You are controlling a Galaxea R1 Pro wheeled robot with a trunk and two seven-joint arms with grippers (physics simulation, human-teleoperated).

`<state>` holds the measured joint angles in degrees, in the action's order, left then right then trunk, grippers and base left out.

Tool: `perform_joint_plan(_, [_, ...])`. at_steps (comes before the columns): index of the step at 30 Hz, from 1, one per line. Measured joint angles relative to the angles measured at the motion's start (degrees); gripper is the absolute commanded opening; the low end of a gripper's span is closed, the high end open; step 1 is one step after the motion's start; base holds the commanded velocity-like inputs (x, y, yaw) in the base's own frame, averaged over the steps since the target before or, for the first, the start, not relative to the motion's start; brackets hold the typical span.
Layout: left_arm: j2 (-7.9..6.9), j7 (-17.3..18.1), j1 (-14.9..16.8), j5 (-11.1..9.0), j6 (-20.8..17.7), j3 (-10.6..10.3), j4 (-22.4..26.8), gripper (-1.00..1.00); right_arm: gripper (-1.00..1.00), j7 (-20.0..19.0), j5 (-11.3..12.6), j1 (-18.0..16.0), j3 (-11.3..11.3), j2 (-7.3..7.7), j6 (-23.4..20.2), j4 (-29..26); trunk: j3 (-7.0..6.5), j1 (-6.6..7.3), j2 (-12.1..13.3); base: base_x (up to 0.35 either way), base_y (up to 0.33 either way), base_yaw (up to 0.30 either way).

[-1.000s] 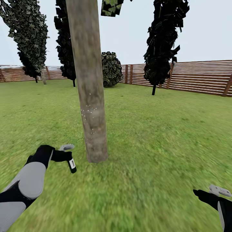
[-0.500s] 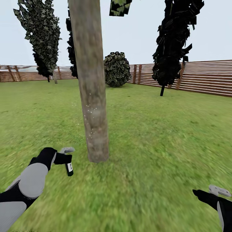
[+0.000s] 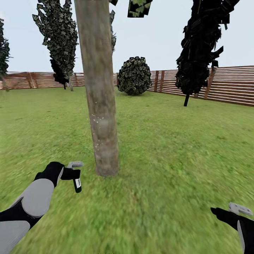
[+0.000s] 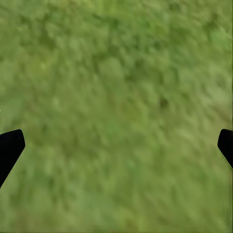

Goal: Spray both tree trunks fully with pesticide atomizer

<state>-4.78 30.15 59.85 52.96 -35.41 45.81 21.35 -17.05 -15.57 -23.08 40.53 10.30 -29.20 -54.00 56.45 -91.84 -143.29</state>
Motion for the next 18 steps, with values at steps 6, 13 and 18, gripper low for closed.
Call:
perform_joint_plan(6, [-0.08, -0.03, 0.02, 0.06, 0.16, -0.06, 0.06, -1.0, 1.0, 0.0, 0.0, 0.02, 0.0, 0.01, -0.01, -0.02, 0.0, 0.0, 0.0, 0.0, -0.32, 0.062])
perform_joint_plan(13, [-0.15, -0.03, 0.01, 0.11, 1.03, -0.07, 0.04, -1.0, 1.0, 0.0, 0.0, 0.01, 0.0, 0.0, 0.0, -0.01, 0.0, 0.0, 0.0, 0.008, -0.326, 0.097])
perform_joint_plan(18, [-0.17, -0.03, 0.01, 0.08, 1.37, -0.06, 0.08, -1.0, 1.0, 0.0, 0.0, 0.0, 0.0, 0.0, 0.0, 0.0, 0.0, 0.01, 0.0, 0.109, -0.325, 0.265])
